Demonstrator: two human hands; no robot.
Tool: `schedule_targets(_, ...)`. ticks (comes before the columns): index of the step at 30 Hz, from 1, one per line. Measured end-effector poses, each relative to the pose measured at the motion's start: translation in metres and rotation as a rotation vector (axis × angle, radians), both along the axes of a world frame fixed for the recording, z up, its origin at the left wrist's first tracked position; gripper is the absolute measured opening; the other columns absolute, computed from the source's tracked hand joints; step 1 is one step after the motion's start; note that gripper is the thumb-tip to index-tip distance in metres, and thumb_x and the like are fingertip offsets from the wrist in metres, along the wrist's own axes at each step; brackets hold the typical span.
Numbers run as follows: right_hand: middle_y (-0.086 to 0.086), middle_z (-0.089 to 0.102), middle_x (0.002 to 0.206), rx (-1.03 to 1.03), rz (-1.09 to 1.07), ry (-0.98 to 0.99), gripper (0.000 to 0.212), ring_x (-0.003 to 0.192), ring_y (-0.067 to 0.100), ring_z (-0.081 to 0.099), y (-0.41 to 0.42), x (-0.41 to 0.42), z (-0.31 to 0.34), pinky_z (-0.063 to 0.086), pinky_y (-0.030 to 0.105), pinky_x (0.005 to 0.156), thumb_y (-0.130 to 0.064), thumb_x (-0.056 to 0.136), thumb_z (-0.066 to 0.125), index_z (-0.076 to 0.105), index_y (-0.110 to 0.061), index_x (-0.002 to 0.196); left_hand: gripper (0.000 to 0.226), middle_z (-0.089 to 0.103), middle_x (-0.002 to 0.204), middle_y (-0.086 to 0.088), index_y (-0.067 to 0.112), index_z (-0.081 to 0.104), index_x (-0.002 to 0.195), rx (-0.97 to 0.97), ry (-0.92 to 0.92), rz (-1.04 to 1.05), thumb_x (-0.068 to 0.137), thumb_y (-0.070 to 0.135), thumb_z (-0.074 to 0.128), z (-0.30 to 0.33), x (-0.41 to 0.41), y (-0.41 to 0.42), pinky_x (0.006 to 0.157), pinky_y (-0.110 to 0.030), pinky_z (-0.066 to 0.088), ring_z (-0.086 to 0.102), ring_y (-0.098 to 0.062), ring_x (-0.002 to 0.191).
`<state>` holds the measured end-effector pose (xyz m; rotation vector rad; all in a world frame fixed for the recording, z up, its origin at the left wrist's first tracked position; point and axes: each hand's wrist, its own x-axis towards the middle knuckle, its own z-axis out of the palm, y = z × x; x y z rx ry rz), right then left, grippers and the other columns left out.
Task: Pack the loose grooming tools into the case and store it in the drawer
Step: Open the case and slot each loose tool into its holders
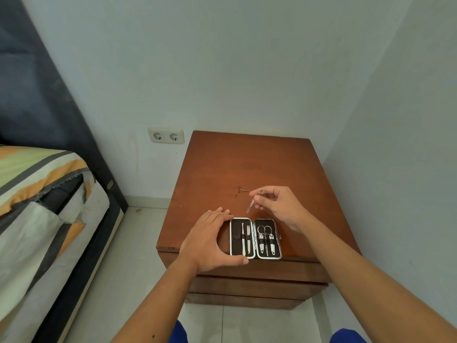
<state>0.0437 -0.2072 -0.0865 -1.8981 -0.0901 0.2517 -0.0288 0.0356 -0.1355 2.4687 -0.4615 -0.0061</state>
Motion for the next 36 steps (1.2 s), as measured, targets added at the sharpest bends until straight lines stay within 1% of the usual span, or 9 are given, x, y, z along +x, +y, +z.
schedule_targets(4, 0.009, 0.080, 0.087, -0.044, 0.009, -0.022, 0.030, 0.076, 0.015, 0.073, 0.014, -0.001, -0.002, 0.061, 0.038, 0.087, -0.012, 0.090, 0.080, 0.065, -0.015, 0.116, 0.117, 0.035, 0.163, 0.020, 0.035, 0.042, 0.152, -0.003, 0.003, -0.001, 0.056, 0.094, 0.073, 0.001, 0.000, -0.001, 0.127, -0.026, 0.005, 0.016, 0.001, 0.155)
schedule_targets(10, -0.005, 0.082, 0.084, -0.190, 0.067, -0.077, 0.026, 0.077, 0.009, 0.072, 0.030, -0.007, -0.014, 0.055, 0.042, 0.089, -0.030, 0.088, 0.083, 0.063, -0.023, 0.103, 0.119, 0.036, 0.163, 0.019, 0.033, 0.042, 0.154, 0.003, -0.007, 0.002, 0.056, 0.094, 0.073, -0.001, 0.001, 0.000, 0.125, -0.024, 0.004, 0.017, 0.001, 0.155)
schedule_targets(17, -0.007, 0.082, 0.085, -0.223, 0.130, -0.073, 0.025, 0.073, 0.008, 0.068, 0.035, -0.012, -0.023, 0.055, 0.043, 0.086, -0.028, 0.087, 0.084, 0.065, -0.025, 0.102, 0.122, 0.036, 0.163, 0.020, 0.031, 0.042, 0.155, -0.026, -0.002, 0.019, 0.055, 0.093, 0.075, -0.003, -0.001, 0.001, 0.124, -0.021, 0.005, 0.016, 0.003, 0.155)
schedule_targets(20, -0.007, 0.082, 0.086, -0.230, 0.148, -0.082, 0.025, 0.071, 0.004, 0.068, 0.034, -0.013, -0.025, 0.055, 0.040, 0.083, -0.027, 0.086, 0.085, 0.065, -0.025, 0.101, 0.122, 0.037, 0.163, 0.020, 0.032, 0.043, 0.154, -0.026, -0.002, 0.023, 0.054, 0.093, 0.074, -0.002, -0.001, 0.001, 0.126, -0.023, 0.007, 0.017, 0.002, 0.155)
schedule_targets(23, -0.009, 0.081, 0.086, -0.254, 0.146, -0.112, 0.025, 0.070, -0.003, 0.066, 0.034, -0.016, -0.025, 0.050, 0.029, 0.078, -0.026, 0.087, 0.085, 0.065, -0.025, 0.102, 0.121, 0.038, 0.162, 0.019, 0.031, 0.044, 0.153, -0.028, 0.000, 0.023, 0.054, 0.093, 0.075, -0.003, -0.001, 0.001, 0.129, -0.029, 0.013, 0.018, 0.003, 0.154)
schedule_targets(27, -0.012, 0.078, 0.089, -0.315, 0.179, -0.159, 0.032, 0.085, -0.002, 0.064, 0.035, -0.022, -0.027, 0.046, 0.023, 0.082, -0.029, 0.085, 0.086, 0.064, -0.030, 0.108, 0.122, 0.035, 0.163, 0.021, 0.034, 0.042, 0.155, -0.027, 0.025, 0.041, 0.053, 0.094, 0.075, -0.003, -0.001, 0.002, 0.129, -0.035, 0.019, 0.015, 0.001, 0.156)
schedule_targets(30, -0.015, 0.072, 0.091, -0.420, 0.206, -0.204, 0.039, 0.107, 0.002, 0.049, 0.035, -0.027, -0.030, 0.043, 0.025, 0.088, -0.038, 0.082, 0.086, 0.063, -0.036, 0.113, 0.121, 0.033, 0.164, 0.021, 0.033, 0.041, 0.156, -0.036, 0.031, 0.035, 0.055, 0.090, 0.078, 0.000, -0.003, 0.002, 0.127, -0.029, 0.012, 0.011, 0.004, 0.154)
schedule_targets(32, -0.016, 0.067, 0.093, -0.482, 0.208, -0.252, 0.041, 0.109, 0.005, 0.042, 0.036, -0.030, -0.030, 0.044, 0.026, 0.090, -0.043, 0.081, 0.084, 0.064, -0.037, 0.116, 0.121, 0.031, 0.164, 0.022, 0.032, 0.041, 0.156, -0.047, 0.040, 0.033, 0.056, 0.086, 0.080, 0.002, -0.004, 0.003, 0.122, -0.025, 0.010, 0.008, 0.009, 0.149)
schedule_targets(36, -0.018, 0.059, 0.100, -0.649, 0.255, -0.400, 0.044, 0.107, 0.011, 0.037, 0.032, -0.034, -0.027, 0.039, 0.029, 0.096, -0.056, 0.082, 0.076, 0.067, -0.034, 0.118, 0.121, 0.030, 0.165, 0.021, 0.032, 0.040, 0.156, -0.037, 0.046, 0.032, 0.056, 0.087, 0.080, 0.003, -0.005, 0.002, 0.124, -0.029, 0.013, 0.006, 0.009, 0.148)
